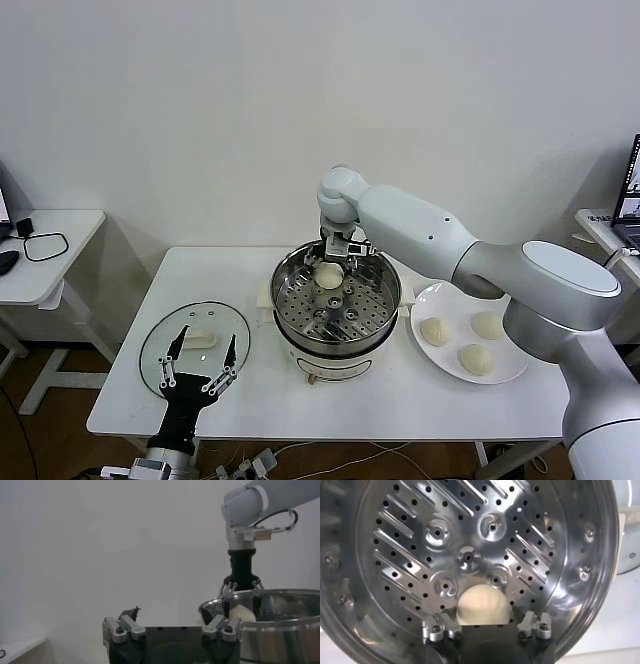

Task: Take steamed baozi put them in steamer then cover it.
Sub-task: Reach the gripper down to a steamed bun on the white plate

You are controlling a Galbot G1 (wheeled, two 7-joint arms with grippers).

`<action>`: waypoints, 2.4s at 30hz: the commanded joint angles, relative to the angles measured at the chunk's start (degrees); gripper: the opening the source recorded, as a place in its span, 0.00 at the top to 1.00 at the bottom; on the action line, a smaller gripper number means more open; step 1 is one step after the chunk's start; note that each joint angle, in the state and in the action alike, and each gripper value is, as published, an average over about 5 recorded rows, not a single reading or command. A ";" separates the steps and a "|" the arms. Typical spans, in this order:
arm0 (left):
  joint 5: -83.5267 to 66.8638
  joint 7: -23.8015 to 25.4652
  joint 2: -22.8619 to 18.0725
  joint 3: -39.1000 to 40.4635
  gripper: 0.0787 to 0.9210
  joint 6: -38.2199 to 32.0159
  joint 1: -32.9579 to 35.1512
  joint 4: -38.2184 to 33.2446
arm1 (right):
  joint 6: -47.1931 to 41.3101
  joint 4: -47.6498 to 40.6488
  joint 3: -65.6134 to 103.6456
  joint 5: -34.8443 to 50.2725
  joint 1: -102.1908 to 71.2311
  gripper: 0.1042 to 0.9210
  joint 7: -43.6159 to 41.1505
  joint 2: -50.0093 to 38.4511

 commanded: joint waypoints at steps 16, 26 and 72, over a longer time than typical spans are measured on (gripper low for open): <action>0.02 0.01 0.24 1.15 0.12 0.19 -0.37 -0.02 | -41.32 3.07 -14.71 44.97 14.20 0.12 -11.19 -31.08; 0.05 -0.10 0.14 1.33 0.12 0.22 -0.41 0.40 | -44.80 8.35 -22.04 48.75 4.37 0.12 -2.37 -36.73; -0.02 -0.62 -0.51 -0.24 0.12 -0.07 -0.08 -0.03 | -43.80 1.45 -11.29 39.04 -1.89 0.32 3.14 -29.29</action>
